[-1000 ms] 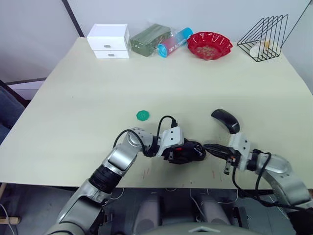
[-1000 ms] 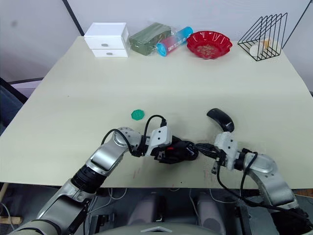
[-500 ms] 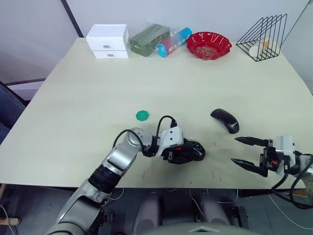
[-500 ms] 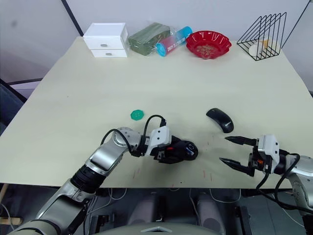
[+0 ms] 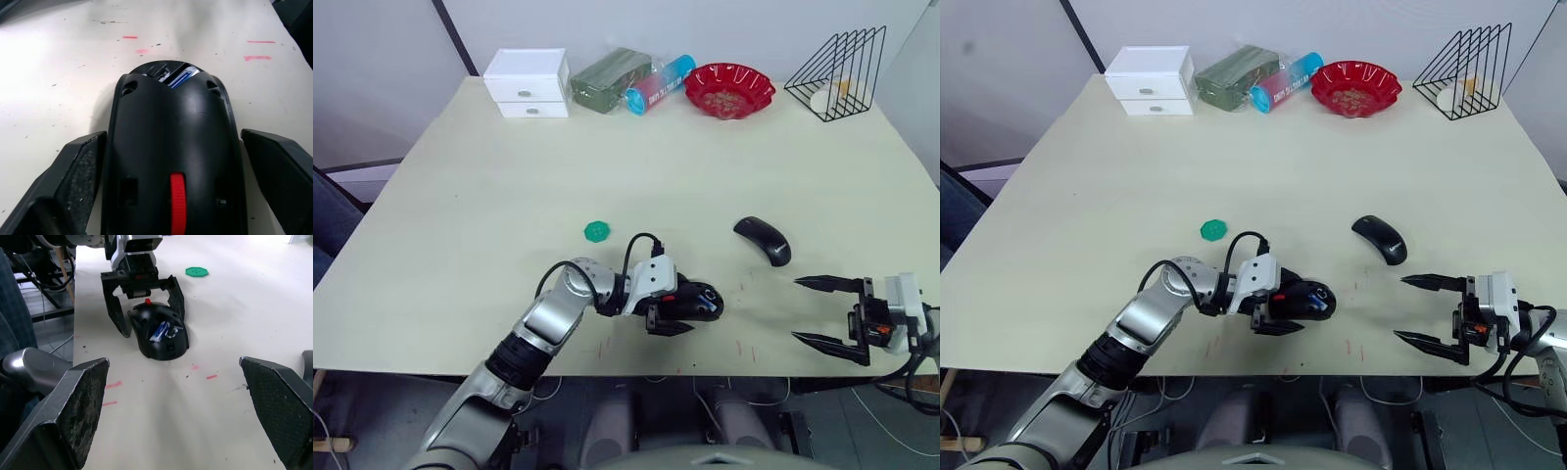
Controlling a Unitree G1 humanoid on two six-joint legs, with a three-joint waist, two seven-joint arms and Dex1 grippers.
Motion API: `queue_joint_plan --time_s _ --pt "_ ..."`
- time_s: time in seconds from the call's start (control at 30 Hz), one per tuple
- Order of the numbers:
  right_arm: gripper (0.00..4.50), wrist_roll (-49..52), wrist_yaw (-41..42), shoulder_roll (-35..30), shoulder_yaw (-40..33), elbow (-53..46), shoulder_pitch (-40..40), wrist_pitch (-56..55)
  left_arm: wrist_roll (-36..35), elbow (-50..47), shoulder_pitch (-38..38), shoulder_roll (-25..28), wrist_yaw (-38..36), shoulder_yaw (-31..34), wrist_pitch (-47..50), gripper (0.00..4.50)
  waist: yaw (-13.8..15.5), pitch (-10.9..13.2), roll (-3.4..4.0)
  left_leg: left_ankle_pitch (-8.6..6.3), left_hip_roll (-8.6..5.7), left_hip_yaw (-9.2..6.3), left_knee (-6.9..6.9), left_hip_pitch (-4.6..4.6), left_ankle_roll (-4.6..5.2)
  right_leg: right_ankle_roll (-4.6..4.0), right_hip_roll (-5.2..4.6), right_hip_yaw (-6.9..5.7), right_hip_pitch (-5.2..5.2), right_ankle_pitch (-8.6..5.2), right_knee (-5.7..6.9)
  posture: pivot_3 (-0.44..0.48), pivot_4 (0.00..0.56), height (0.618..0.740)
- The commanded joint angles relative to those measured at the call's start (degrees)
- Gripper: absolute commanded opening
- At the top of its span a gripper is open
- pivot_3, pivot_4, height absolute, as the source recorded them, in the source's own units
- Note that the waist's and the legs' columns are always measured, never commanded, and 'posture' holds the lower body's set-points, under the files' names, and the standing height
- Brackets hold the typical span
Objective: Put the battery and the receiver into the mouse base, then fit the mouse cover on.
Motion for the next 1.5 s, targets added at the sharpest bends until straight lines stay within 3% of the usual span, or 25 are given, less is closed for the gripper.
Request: queue_joint_plan --time_s 0.03,0.27,0.53,1.13,1.5 --pt "4.5 1.8 0.6 0.2 -1.5 -1.6 -0.1 -0.1 0.2 0.0 0.5 0.7 0.6 0.9 0.6 4.47 0.0 0.0 0.01 0.0 0.0 0.0 0.0 0.0 0.0 0.0 0.0 0.0 0.0 0.0 -0.01 0.0 0.15 0.74" --pt "4.5 2.5 1.0 0.4 -1.7 -1.6 0.0 -0.2 -2.2 -1.1 1.3 0.7 -0.1 2.8 -1.0 4.47 0.0 0.0 0.05 0.0 0.0 0.01 0.0 0.0 0.0 0.0 -0.01 0.01 0.0 0.0 0.0 0.0 0.15 0.74" --pt "4.5 3.0 0.9 0.5 -1.4 -1.3 -0.7 0.1 -9.8 -3.3 2.8 1.6 -3.9 8.7 -2.3 4.47 0.1 0.2 0.19 0.0 0.0 0.01 0.0 -0.03 0.0 0.01 -0.05 -0.01 -0.01 0.0 -0.02 0.0 0.15 0.74" --pt "4.5 3.3 3.7 1.4 -2.5 3.8 -3.2 -1.7 -16.0 -4.3 10.3 13.1 -11.0 21.0 -10.2 4.47 0.5 0.5 0.42 0.0 0.04 0.02 -0.03 -0.04 0.0 0.01 -0.13 -0.05 -0.02 0.0 -0.02 0.0 0.15 0.74" --pt "4.5 -0.3 -5.8 4.5 -3.8 7.6 -4.7 -2.1 -20.0 0.3 16.1 17.1 -15.6 30.5 -18.3 4.47 0.3 0.6 0.47 0.01 0.06 0.16 -0.17 0.02 -0.01 0.01 -0.14 0.0 -0.07 0.0 -0.02 0.0 0.15 0.74"
